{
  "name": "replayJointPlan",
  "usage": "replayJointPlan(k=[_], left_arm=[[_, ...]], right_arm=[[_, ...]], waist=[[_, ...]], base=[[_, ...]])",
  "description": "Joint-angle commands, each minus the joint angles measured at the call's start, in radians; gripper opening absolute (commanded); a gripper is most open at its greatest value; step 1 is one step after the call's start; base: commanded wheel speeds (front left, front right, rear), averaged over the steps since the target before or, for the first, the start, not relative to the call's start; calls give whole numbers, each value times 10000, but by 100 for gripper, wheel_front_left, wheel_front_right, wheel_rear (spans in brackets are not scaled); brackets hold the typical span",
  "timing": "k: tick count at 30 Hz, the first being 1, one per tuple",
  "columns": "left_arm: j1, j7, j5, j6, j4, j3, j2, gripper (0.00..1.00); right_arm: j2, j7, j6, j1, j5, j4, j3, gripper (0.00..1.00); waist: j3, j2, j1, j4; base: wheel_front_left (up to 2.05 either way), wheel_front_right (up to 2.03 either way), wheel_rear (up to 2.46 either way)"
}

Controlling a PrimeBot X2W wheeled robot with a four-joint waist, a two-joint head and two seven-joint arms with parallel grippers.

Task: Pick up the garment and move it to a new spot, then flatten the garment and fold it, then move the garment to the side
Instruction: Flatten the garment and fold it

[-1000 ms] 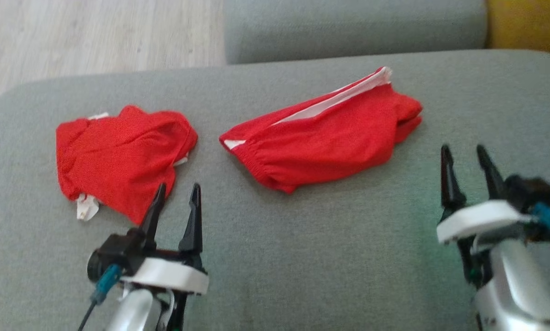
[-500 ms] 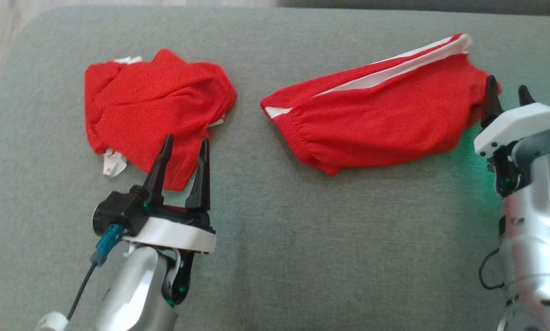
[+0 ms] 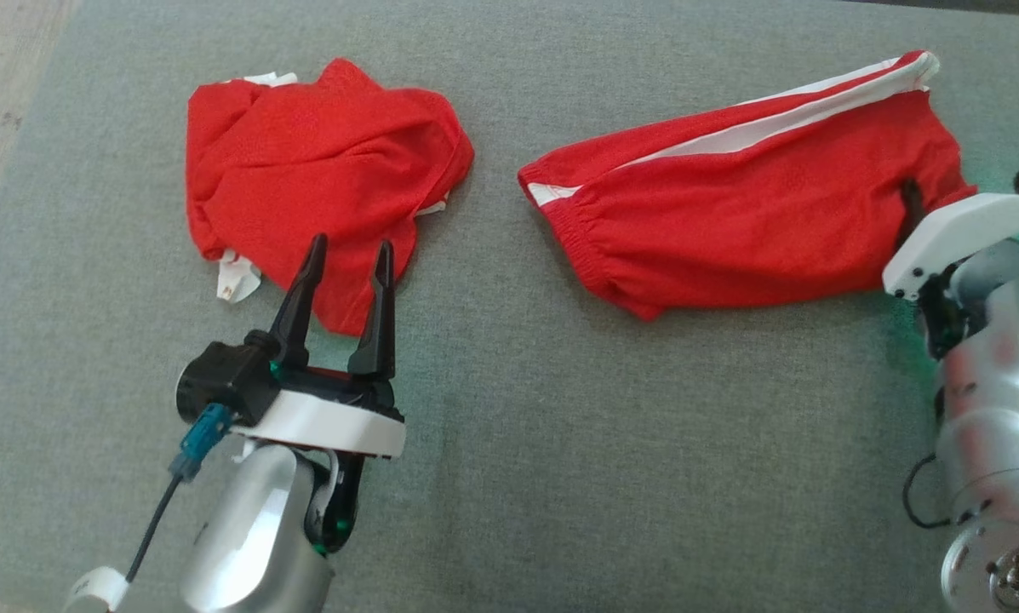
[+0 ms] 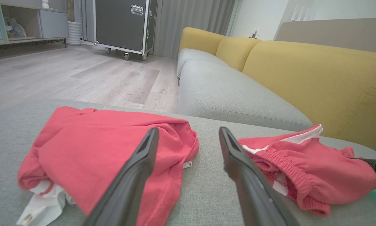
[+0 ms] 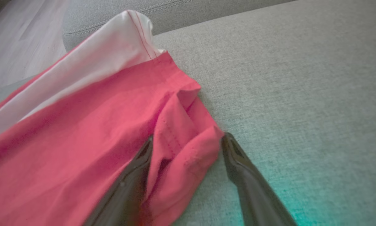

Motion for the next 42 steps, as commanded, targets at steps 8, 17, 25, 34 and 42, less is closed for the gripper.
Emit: replayJointPlan(k=[8,17,25,34,42], left_arm=[[-148,-80,226,-77,-200,505,48,100],[83,-80,244,-88,-269,624,45,100],[89,-80,247,-84,-360,602,44,100],[142,-80,341,-99,-182,676,44,100],[380,-80,374,-104,-69,759,44,100]], right_arm=[[-130,-1406,33,-380,-383,571,1142,0],[-1584,-2309,33,-15,817,798,962,0],[-2159,-2555,33,259,1019,787,386,0],[-1422,-3420,33,-17,1334,840,1165,0],[-545,-3753,33,111,2463,619,3427,0]], waist=[[-314,0,0,-403],[-708,0,0,-934],[-657,0,0,-1007],[-1016,0,0,-958],[-1635,0,0,-908]], base=[[0,0,0],[0,0,0],[0,0,0],[0,0,0],[0,0,0]])
